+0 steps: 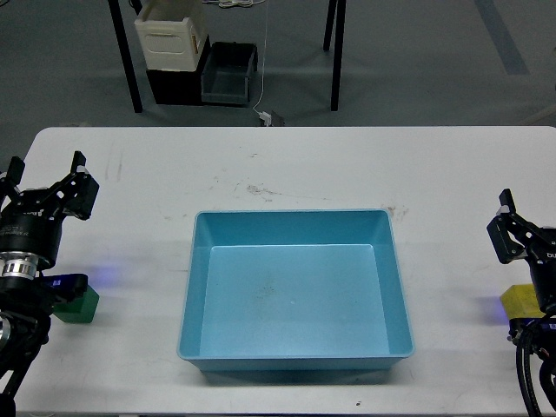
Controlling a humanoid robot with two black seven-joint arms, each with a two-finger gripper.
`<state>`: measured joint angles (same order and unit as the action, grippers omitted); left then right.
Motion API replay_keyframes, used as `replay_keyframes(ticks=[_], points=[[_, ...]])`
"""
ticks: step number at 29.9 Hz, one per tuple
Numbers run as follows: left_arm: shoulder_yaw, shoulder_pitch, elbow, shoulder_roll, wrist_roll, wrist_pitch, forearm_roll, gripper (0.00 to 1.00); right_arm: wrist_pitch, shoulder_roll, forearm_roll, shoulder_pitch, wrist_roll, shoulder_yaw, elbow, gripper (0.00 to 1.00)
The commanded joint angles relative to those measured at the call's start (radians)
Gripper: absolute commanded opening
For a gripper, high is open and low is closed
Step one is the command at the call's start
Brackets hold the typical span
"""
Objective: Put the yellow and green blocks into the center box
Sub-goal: 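Move the right gripper out and reposition it above the yellow cube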
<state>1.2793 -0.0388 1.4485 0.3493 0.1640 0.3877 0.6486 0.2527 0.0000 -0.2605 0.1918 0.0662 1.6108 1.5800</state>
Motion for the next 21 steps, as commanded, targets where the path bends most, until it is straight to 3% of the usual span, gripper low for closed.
replay_keyframes(ticks=[1,11,16,19,21], points=[[-0.002,-0.001,0.000,0.000,-0.001,0.000,-0.001,1.00,0.005,0.000,0.003,0.000,0.000,0.001,-0.002,1.00],[0.000,0.003,0.000,-0.001,0.000,0.013,0.000,1.00,0.016,0.000,0.124,-0.031,-0.002,0.021,-0.035,1.00],[0.002,0.005,0.000,-0.001,0.000,0.011,0.000,1.00,-0.009,-0.121,0.566,-0.104,-0.017,0.023,-0.034,1.00],[0.000,0.002,0.000,-0.001,0.000,0.011,0.000,1.00,-0.079,-0.167,0.780,-0.178,-0.019,0.037,-0.025,1.00],[0.000,0.002,0.000,-0.001,0.000,0.011,0.000,1.00,-0.101,-0.274,0.941,-0.236,-0.020,0.018,-0.012,1.00]])
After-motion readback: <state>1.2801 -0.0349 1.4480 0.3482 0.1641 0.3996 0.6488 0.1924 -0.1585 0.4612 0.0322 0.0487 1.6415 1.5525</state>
